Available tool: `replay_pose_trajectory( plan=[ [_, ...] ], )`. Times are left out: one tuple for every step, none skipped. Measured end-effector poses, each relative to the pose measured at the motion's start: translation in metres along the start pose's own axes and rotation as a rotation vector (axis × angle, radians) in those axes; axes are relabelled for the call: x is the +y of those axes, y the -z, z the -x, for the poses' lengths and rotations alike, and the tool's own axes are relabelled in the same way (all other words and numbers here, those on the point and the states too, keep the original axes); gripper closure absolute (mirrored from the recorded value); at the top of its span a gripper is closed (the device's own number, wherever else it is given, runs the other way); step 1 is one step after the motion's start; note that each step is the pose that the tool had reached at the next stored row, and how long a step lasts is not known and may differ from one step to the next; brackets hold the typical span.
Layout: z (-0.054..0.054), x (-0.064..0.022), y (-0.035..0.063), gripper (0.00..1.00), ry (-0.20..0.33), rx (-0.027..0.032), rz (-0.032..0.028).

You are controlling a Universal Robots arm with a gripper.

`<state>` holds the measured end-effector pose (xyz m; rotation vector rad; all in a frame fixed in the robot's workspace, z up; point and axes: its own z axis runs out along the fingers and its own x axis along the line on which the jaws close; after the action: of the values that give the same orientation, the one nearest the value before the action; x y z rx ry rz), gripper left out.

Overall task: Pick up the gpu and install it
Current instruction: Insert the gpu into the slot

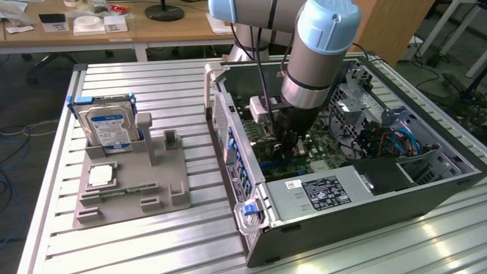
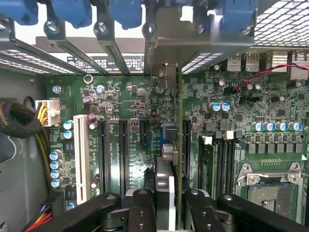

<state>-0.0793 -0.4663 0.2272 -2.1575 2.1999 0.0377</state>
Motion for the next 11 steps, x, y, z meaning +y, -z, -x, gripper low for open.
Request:
replay_pose_trajectory(
  plan=[
    [-0.0001,0.0,-0.0006,0.72,0.0,0.0,0.0],
    [-0.0001,0.0001,-0.0006,0.72,0.0,0.0002,0.0001],
    [-0.0001,0.0001,-0.0006,0.72,0.0,0.0002,0.0],
    [-0.0001,0.0001,-0.0006,0.72,0.0,0.0003,0.0],
    [0.0,0.0001,0.0001,0.72,0.0,0.0004,0.0001],
    [0.0001,0.0001,0.0011,0.72,0.0,0.001,0.0],
    [0.0001,0.0001,0.0022,0.72,0.0,0.0023,0.0],
    [0.0002,0.0,0.0026,0.72,0.0,0.0032,-0.0001],
    [0.0002,0.0,0.0026,0.72,0.0,0.0036,-0.0001],
    [0.0002,0.0,0.0026,0.72,0.0,0.0037,-0.0002],
    [0.0001,0.0,0.0026,0.72,0.0,0.004,-0.0001]
  ],
)
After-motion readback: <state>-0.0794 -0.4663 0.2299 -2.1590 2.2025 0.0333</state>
